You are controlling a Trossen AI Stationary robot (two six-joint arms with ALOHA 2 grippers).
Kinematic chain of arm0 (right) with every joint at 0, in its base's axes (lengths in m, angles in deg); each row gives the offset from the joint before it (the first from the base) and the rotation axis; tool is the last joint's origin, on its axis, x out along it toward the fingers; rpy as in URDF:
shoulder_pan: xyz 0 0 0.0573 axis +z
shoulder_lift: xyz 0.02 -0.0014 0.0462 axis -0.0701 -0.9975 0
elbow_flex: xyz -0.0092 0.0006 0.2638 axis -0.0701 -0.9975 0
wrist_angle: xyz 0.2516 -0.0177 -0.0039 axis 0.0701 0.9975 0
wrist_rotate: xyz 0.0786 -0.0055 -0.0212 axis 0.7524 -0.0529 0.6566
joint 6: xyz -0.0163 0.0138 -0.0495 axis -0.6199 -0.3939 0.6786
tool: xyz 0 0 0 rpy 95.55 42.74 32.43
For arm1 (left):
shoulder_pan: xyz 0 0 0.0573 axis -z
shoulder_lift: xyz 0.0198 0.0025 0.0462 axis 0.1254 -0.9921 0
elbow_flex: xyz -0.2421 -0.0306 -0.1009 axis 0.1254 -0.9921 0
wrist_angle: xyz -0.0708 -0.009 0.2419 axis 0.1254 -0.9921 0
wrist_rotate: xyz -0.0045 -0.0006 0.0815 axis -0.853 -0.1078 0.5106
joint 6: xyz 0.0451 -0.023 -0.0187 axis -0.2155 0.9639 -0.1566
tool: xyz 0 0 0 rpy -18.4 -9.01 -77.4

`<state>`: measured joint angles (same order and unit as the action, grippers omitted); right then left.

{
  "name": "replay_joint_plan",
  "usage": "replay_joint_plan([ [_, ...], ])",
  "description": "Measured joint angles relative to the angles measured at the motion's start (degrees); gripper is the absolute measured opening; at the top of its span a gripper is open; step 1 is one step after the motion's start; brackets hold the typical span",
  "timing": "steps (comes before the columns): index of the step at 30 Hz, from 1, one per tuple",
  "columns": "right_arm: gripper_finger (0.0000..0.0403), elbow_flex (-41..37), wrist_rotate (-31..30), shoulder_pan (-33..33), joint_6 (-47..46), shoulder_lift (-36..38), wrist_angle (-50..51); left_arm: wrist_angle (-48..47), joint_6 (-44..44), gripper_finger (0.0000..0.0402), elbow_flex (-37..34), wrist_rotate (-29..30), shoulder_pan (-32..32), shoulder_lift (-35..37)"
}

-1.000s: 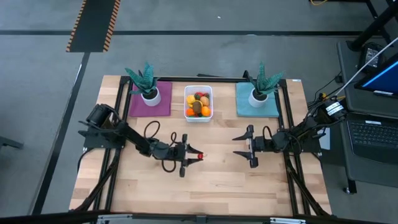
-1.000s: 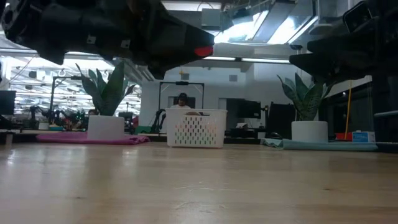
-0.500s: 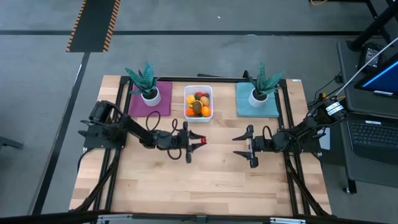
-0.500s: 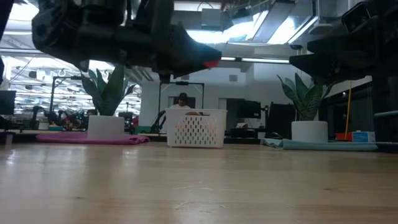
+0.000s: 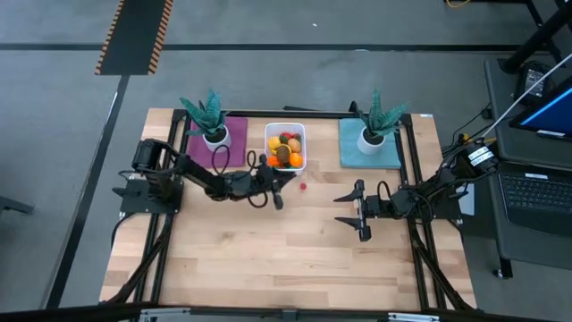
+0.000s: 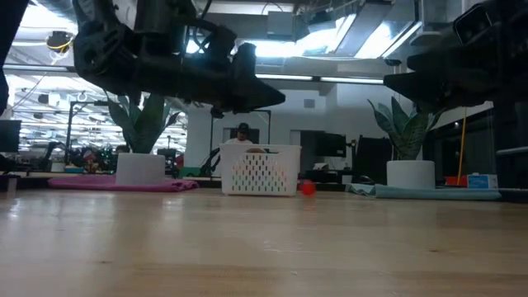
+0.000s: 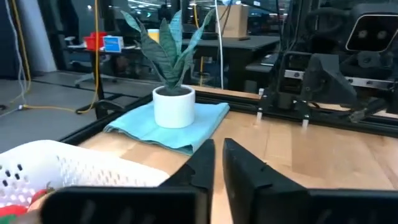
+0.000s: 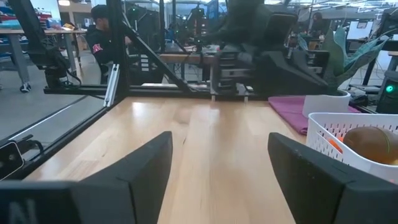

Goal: Pick and placing Produce into tupperware
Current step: Put the red cherry into the white bin

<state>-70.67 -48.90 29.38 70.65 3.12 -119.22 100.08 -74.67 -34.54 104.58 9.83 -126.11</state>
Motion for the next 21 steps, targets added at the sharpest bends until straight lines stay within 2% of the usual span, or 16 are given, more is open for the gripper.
replay_joint_plan([
  [3, 0.0265, 0.00, 0.02, 0.00, 0.01, 0.00, 0.68, -0.04, -0.16, 0.0005, 0.00, -2.79, -0.32, 0.00],
  [5, 0.0265, 0.00, 0.02, -0.01, 0.04, -0.01, 1.23, -0.11, -0.23, 0.0004, 0.00, -3.96, 0.12, 0.00],
  [12, 0.0265, 0.00, 0.13, -0.02, -1.59, -0.02, 1.39, -0.20, -0.34, 0.0037, 0.02, -4.00, 2.58, 0.00],
  [21, 0.0265, 0.08, 0.12, -1.53, -12.54, -0.02, 9.70, -0.19, -3.17, 0.0064, -1.26, -4.04, 8.72, 0.00],
])
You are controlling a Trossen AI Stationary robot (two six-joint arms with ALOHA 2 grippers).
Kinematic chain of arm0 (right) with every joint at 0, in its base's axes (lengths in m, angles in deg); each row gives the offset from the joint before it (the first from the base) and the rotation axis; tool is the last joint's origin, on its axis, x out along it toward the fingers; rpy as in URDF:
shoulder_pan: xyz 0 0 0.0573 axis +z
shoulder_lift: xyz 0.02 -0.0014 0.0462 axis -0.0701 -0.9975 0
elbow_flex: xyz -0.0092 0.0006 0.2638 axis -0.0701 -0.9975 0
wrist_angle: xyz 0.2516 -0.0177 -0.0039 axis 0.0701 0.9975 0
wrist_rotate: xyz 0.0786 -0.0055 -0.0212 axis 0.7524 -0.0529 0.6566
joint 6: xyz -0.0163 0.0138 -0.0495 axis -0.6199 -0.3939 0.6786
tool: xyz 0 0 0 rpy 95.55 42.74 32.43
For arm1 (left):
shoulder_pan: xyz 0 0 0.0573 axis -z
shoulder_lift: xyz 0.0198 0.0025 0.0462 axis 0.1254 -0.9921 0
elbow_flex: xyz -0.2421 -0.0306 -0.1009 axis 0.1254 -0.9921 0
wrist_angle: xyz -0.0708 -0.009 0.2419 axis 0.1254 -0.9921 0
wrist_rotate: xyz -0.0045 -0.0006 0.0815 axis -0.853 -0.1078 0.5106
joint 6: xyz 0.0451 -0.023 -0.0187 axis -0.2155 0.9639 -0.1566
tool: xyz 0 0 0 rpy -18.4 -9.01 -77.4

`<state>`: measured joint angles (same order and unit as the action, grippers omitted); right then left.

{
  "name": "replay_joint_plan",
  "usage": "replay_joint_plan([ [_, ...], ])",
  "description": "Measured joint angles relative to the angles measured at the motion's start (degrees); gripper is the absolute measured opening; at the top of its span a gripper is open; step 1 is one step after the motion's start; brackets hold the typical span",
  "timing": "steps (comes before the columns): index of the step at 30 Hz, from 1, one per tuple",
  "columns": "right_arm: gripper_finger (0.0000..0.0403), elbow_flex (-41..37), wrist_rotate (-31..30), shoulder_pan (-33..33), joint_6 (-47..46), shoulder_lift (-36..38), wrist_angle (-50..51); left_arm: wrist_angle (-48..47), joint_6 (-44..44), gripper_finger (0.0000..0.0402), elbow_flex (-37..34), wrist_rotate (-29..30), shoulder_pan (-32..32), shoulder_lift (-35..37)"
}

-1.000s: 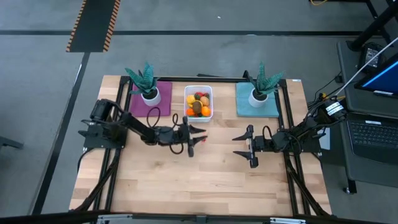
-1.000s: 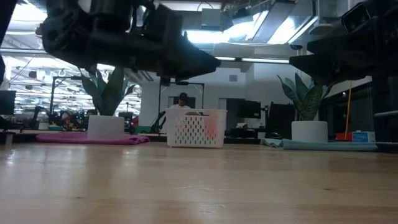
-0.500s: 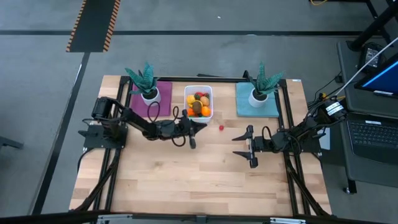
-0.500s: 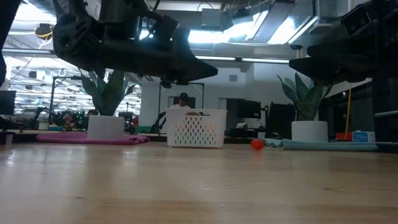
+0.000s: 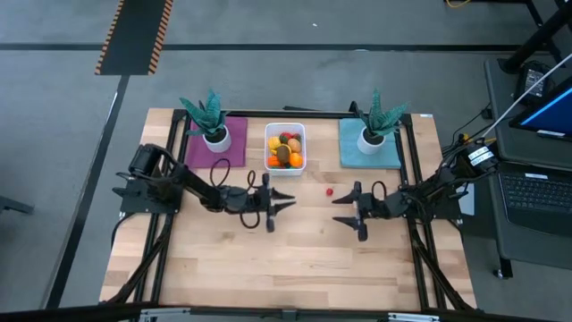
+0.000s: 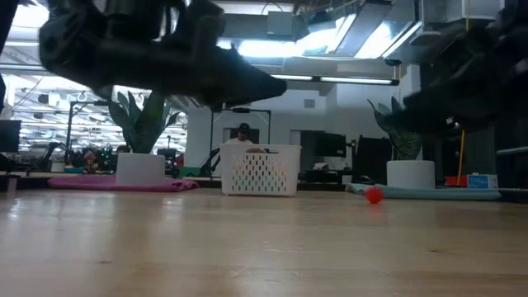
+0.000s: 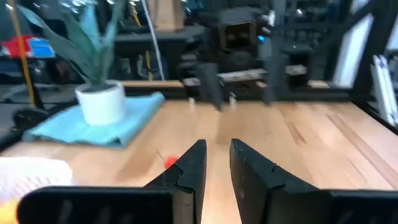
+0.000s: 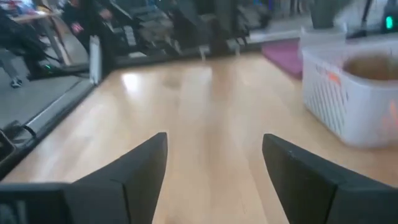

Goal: Pick and placing Produce into tupperware
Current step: Put the red cherry into the white bin

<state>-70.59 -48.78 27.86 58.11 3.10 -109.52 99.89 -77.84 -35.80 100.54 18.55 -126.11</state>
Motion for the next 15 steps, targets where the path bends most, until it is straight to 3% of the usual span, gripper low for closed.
replay_joint_plan([
  [11, 0.0265, 6.55, -0.16, -3.03, -0.85, 0.00, 20.28, 0.43, 1.78, 0.0068, -3.09, 0.04, 6.04, -0.02],
  [15, 0.0265, 8.84, -3.88, -3.44, 1.37, 0.03, 25.54, -0.85, 1.81, 0.0056, -3.13, 0.05, 7.15, -0.02],
])
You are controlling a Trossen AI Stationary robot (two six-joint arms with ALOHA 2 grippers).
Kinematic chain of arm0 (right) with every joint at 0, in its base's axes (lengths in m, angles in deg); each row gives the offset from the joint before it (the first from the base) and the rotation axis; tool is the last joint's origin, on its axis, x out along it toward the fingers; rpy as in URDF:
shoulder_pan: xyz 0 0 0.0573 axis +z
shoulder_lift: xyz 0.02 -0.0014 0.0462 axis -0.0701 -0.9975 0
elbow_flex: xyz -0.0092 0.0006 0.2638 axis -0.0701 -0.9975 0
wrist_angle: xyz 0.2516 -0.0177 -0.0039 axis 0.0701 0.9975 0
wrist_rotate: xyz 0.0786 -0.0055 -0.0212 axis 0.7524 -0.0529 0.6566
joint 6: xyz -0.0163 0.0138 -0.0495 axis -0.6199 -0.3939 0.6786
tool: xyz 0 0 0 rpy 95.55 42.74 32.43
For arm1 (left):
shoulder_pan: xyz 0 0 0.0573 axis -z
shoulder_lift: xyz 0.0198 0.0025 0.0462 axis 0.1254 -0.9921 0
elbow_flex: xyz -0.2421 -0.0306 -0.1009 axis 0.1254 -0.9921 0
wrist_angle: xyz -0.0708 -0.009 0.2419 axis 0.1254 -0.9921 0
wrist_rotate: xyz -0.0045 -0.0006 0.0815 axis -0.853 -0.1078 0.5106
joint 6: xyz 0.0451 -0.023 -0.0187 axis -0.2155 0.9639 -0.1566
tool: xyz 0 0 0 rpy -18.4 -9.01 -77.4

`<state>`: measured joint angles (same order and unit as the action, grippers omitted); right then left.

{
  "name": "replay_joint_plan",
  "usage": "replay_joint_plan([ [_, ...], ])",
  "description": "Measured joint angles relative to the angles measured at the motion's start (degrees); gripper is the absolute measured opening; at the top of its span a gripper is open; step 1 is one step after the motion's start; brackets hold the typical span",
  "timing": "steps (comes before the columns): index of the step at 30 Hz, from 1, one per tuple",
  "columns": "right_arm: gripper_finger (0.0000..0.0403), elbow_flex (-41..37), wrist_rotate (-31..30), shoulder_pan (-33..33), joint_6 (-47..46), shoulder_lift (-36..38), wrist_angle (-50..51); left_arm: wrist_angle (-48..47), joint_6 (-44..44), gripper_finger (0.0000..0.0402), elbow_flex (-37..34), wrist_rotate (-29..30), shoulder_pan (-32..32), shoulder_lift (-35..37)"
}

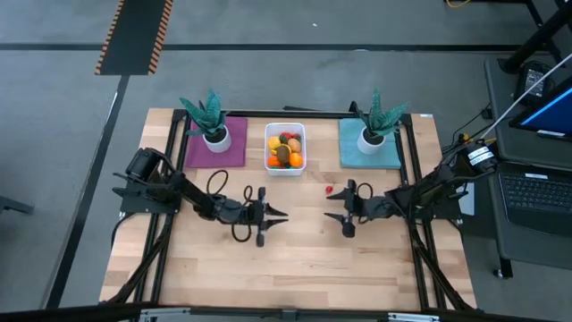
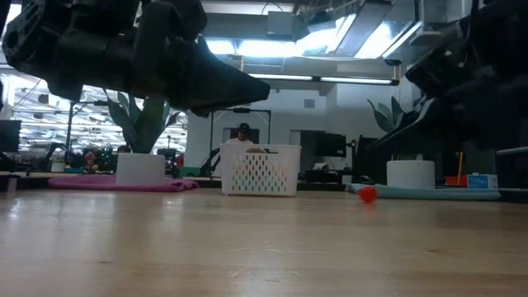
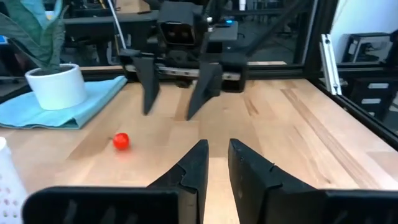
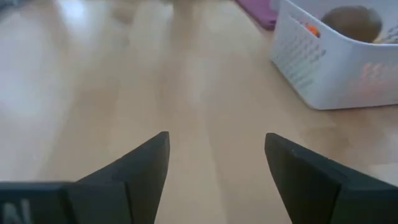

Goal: Pick and placing Produce into tupperware
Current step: Put the red cherry into the white bin

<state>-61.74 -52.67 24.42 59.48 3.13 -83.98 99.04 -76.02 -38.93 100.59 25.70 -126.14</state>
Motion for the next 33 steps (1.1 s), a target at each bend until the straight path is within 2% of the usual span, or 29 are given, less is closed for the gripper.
replay_joint_plan([
  [5, 0.0265, 5.25, -1.45, 0.00, 2.08, 2.94, 15.13, -0.60, 0.05, 0.0040, -0.01, 0.01, 1.16, 0.00],
  [8, 0.0265, 11.27, -2.02, -0.15, 0.40, 5.93, 32.32, -0.70, 0.07, 0.0031, -0.01, 0.00, 1.55, 0.00],
  [13, 0.0265, 24.79, -1.31, -1.80, -7.40, 8.49, 67.55, -0.71, 0.07, 0.0018, -0.01, 0.02, 1.80, 0.00],
  [16, 0.0265, 30.88, 1.90, -3.03, -8.37, 8.55, 79.39, -0.75, 0.07, 0.0011, -0.01, 0.02, 1.79, 0.00],
  [21, 0.0265, 33.81, 7.86, -5.42, -4.06, 8.56, 82.79, -0.84, 0.07, 0.0001, -0.01, 0.02, 1.80, 0.00],
  [33, 0.0265, 32.01, 10.63, -14.29, -0.67, 7.53, 81.14, -1.33, 0.07, 0.0029, -0.03, 0.04, 1.80, 0.00],
])
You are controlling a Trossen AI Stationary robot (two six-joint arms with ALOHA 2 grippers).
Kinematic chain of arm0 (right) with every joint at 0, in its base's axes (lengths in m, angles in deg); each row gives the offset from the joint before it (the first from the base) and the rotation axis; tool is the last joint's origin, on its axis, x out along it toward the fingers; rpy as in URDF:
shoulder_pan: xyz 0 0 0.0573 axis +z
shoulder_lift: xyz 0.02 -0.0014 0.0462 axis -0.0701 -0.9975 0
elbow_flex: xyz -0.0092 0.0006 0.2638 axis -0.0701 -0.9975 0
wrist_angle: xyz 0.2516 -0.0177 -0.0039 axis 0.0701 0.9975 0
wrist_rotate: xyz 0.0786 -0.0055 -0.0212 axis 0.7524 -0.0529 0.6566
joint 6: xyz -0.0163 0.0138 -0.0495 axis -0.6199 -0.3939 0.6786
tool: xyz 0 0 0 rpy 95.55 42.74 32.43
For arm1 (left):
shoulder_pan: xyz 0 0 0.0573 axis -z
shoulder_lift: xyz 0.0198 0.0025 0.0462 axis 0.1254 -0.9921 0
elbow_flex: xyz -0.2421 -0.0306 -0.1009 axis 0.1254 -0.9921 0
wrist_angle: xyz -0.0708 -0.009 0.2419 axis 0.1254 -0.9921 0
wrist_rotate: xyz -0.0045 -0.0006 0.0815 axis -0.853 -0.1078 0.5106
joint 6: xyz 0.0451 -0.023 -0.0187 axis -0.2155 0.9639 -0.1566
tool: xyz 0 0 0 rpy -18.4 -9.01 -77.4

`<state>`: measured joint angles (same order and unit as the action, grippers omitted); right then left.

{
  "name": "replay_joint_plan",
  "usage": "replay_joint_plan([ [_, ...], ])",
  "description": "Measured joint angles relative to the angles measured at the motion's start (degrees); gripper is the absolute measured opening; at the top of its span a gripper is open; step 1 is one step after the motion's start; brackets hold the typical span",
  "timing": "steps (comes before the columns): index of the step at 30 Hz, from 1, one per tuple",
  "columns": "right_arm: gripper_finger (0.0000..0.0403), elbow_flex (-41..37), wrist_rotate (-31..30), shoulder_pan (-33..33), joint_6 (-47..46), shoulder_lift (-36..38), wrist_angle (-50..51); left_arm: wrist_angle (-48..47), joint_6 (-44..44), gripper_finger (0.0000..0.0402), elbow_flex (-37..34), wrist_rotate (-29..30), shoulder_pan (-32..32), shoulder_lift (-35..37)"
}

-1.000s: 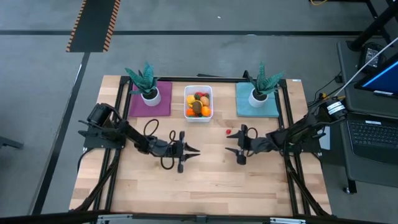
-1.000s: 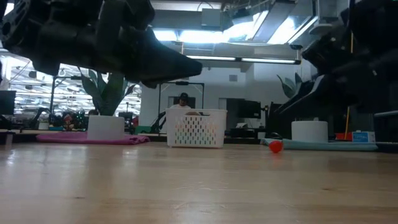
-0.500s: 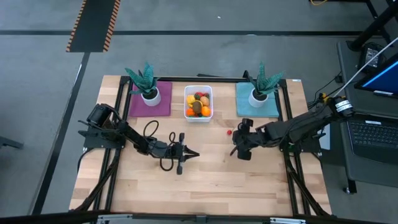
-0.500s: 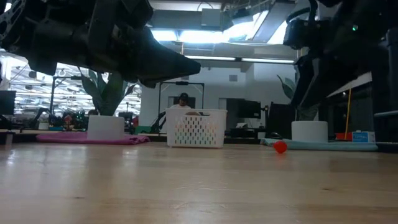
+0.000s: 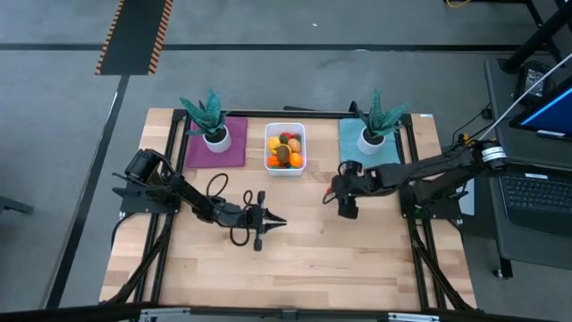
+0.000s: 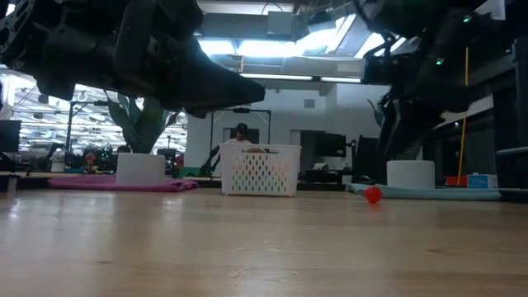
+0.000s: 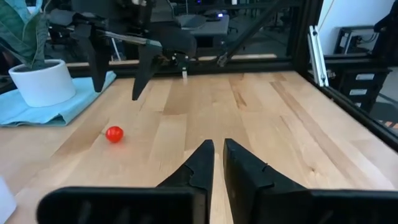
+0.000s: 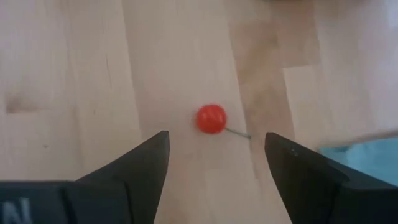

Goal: Pick and placing Produce into tupperware
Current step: Put the red cherry into the white bin

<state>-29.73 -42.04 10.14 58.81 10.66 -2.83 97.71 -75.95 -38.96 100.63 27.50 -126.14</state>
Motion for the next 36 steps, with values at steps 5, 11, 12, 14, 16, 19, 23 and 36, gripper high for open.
replay_joint_plan([
  [5, 0.0265, 0.00, 3.93, -3.29, 1.50, -2.79, -2.49, -2.35, 1.64, 0.0043, -0.02, 0.00, 0.00, 0.00],
  [11, 0.0265, -0.07, 4.29, -4.31, 9.70, -6.85, -4.68, -4.08, 2.82, 0.0057, -0.04, 0.00, 0.00, 0.00],
  [12, 0.0265, -0.07, 4.39, -4.42, 10.84, -7.54, -5.38, -4.10, 2.83, 0.0059, -0.04, 0.00, 0.00, 0.00],
  [14, 0.0265, -0.07, 4.81, -4.54, 12.81, -8.79, -5.57, -4.34, 2.82, 0.0063, -0.04, 0.00, 0.00, 0.00],
  [16, 0.0265, -0.07, 5.33, -4.64, 13.84, -10.09, -5.54, -4.36, 2.84, 0.0066, -0.04, 0.00, -0.01, 0.00],
  [19, 0.0265, -0.07, 5.35, -4.64, 15.55, -11.96, -5.68, -4.49, 2.82, 0.0071, -0.04, 0.00, 0.00, 0.00],
  [23, 0.0265, -0.03, 5.48, -4.62, 17.03, -14.41, -7.38, -4.52, 2.82, 0.0077, -0.04, 0.01, 0.00, 0.00],
  [36, 0.0264, 0.09, 6.47, -5.05, 19.46, -16.09, -8.63, -4.47, 2.82, 0.0071, -0.04, 0.02, -0.02, 0.00],
])
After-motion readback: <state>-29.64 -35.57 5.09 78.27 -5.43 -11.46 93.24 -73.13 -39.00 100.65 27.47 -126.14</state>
